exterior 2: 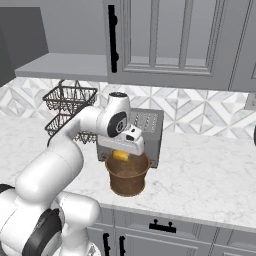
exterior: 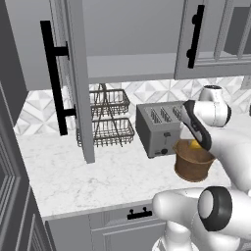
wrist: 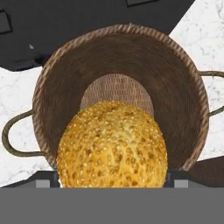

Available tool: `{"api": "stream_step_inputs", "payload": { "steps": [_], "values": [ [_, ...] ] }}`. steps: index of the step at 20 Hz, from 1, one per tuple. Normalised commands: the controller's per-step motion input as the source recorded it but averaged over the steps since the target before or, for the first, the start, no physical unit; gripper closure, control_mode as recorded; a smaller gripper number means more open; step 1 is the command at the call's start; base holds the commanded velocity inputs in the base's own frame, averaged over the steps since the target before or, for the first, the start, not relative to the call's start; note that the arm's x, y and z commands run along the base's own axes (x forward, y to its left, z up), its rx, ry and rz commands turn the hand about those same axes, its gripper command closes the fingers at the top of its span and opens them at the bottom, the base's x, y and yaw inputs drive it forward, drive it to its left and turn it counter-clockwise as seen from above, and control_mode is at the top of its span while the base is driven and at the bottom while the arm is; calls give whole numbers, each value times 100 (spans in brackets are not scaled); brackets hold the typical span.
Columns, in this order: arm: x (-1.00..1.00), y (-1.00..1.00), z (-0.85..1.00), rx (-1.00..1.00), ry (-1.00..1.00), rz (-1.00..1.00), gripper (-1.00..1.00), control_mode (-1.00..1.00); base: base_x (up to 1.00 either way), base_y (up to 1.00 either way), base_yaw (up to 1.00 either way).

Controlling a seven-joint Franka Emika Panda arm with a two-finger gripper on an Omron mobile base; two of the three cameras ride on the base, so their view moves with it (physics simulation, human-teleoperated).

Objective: Open the cabinet, pick up the bread from the cabinet and place it in the basket. Then move the basket to the dining counter.

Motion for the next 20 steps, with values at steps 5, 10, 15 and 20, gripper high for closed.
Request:
{"api": "stream_step_inputs", "payload": {
  "steps": [5, 10, 15, 20],
  "values": [
    [0, -6, -52, 0, 0, 0, 100, -100, 0, 0, 0],
    [0, -10, -44, 0, 0, 0, 100, -100, 0, 0, 0],
    [1, -6, -30, 0, 0, 0, 100, -100, 0, 0, 0],
    [14, -3, -6, 0, 0, 0, 100, -100, 0, 0, 0]
  ]
}}
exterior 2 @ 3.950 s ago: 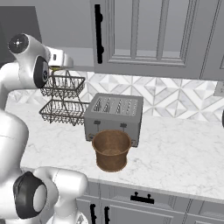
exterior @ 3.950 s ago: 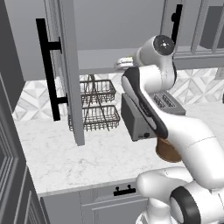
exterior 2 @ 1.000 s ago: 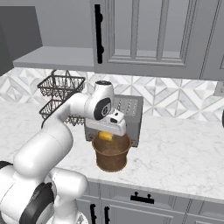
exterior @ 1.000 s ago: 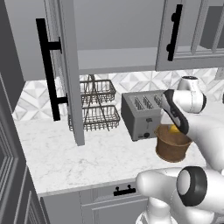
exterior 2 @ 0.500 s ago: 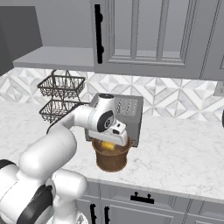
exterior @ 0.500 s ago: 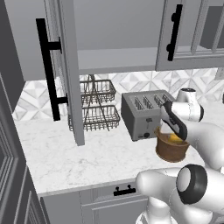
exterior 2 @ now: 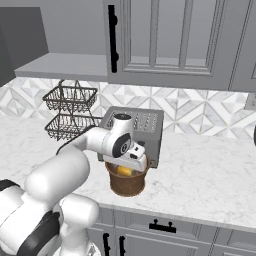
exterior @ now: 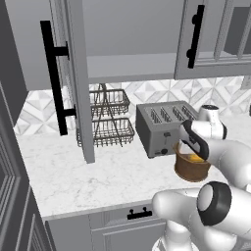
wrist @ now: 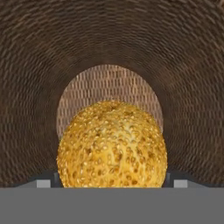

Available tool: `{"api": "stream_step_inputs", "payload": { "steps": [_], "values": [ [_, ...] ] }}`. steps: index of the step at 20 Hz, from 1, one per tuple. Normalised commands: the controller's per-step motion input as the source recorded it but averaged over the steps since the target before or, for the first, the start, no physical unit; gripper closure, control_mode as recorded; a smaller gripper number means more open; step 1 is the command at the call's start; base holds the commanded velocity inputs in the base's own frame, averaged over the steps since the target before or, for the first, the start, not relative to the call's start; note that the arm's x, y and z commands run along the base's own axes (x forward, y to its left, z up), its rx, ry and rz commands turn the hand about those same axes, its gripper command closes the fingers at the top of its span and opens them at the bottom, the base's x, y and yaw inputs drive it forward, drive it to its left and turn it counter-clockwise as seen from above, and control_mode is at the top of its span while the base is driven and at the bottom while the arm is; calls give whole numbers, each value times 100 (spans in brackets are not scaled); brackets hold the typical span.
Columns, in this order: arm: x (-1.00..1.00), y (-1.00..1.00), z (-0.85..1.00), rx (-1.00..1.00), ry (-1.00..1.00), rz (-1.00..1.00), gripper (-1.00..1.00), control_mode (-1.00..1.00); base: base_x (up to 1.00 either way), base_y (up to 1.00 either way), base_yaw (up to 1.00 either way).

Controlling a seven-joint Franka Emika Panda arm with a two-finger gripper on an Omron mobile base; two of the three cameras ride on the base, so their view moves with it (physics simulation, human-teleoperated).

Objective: Open the cabinet, pick up the bread from the cabinet and place it in the basket. Then move the basket to the dining counter.

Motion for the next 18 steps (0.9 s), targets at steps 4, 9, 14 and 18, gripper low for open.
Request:
{"api": "stream_step_inputs", "payload": {
  "steps": [4, 9, 14, 18],
  "values": [
    [18, 0, -3, 0, 0, 0, 100, -100, 0, 0, 0],
    [19, -1, -7, 0, 0, 0, 100, -100, 0, 0, 0],
    [15, -4, -23, 0, 0, 0, 100, -100, 0, 0, 0],
    [11, -4, -21, 0, 0, 0, -100, -100, 0, 0, 0]
  ]
}}
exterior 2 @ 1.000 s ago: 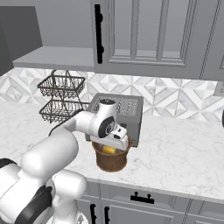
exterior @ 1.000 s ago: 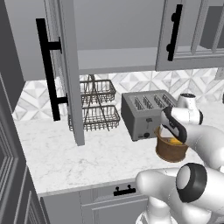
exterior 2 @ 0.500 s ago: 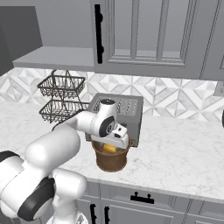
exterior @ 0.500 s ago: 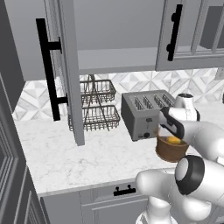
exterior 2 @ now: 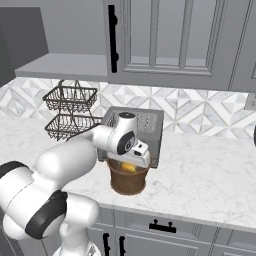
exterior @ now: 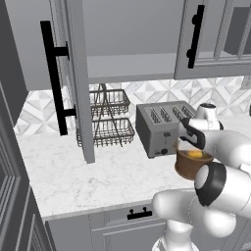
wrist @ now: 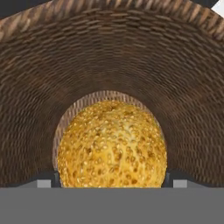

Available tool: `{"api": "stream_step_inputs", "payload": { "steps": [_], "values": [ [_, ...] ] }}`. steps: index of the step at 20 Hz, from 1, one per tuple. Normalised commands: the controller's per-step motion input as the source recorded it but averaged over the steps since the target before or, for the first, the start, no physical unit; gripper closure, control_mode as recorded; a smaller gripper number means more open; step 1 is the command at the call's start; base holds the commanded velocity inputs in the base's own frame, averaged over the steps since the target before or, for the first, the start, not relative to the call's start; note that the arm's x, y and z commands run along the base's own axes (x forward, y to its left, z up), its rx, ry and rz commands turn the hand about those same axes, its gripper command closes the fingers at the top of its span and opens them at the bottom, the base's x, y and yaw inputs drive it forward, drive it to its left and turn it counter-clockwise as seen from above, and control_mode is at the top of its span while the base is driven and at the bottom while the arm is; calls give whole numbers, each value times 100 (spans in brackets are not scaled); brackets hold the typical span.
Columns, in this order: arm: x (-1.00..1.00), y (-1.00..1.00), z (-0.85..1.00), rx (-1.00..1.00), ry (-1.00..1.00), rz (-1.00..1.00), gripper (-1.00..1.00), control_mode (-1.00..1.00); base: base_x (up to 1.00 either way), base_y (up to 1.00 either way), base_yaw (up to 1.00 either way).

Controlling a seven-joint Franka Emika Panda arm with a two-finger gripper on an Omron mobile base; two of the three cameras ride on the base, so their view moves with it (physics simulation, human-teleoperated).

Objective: Open the cabinet, pick up the bread from the cabinet and place it in the basket. Then move the basket to the dining counter.

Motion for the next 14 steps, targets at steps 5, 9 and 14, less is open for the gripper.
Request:
{"api": "stream_step_inputs", "payload": {
  "steps": [5, 9, 14],
  "values": [
    [-1, 0, -3, 0, -3, 0, -100, -100, 0, 0, 0],
    [-24, 0, 4, 0, -5, 0, -100, -100, 0, 0, 0],
    [-28, 0, 19, 0, -6, -1, -100, -100, 0, 0, 0]
  ]
}}
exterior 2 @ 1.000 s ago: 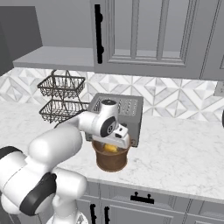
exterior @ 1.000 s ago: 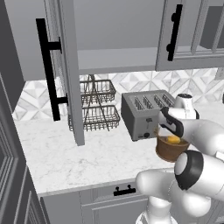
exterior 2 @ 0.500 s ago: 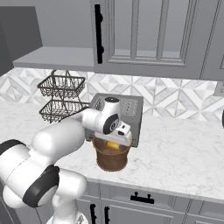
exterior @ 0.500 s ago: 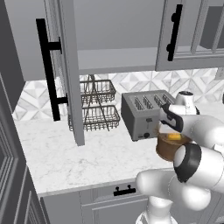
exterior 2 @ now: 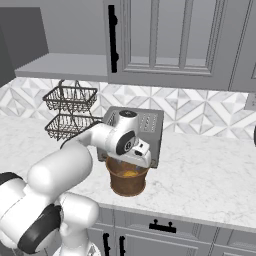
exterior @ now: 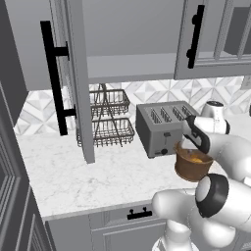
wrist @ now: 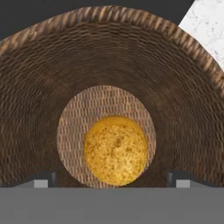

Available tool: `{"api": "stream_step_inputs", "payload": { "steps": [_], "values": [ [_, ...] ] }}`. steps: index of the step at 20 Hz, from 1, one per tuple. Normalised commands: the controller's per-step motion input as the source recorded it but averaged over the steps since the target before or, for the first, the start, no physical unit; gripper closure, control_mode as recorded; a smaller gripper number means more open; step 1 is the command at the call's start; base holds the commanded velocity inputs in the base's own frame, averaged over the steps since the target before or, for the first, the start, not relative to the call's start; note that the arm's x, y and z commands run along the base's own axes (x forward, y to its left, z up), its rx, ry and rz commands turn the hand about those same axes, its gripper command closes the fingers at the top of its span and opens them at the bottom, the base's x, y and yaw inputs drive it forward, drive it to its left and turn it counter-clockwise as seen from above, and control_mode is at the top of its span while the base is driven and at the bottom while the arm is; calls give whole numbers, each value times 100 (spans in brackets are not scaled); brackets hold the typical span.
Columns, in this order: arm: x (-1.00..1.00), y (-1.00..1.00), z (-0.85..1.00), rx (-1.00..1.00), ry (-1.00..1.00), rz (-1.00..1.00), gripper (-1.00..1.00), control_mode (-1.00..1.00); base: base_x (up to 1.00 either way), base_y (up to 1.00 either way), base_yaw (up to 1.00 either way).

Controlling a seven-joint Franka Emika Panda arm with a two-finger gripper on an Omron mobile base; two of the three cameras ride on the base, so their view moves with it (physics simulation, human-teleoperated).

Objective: Open the cabinet, pick up the bread from the cabinet and place it in the basket. Then move the basket to the dining counter.

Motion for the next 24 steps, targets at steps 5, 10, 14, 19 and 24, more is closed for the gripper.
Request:
{"api": "stream_step_inputs", "payload": {
  "steps": [5, 10, 14, 19, 24],
  "values": [
    [-16, 0, 38, 0, -9, -6, -100, -100, 0, 0, 0],
    [-11, -4, 49, 0, -3, -10, -100, -100, 0, 0, 0],
    [-35, -49, 32, 0, 1, -20, -100, -100, 0, 0, 0],
    [-18, -63, 2, 0, 1, -15, -100, -100, 0, 0, 0],
    [0, -7, -35, 1, 0, 0, -100, -100, 0, 0, 0]
  ]
}}
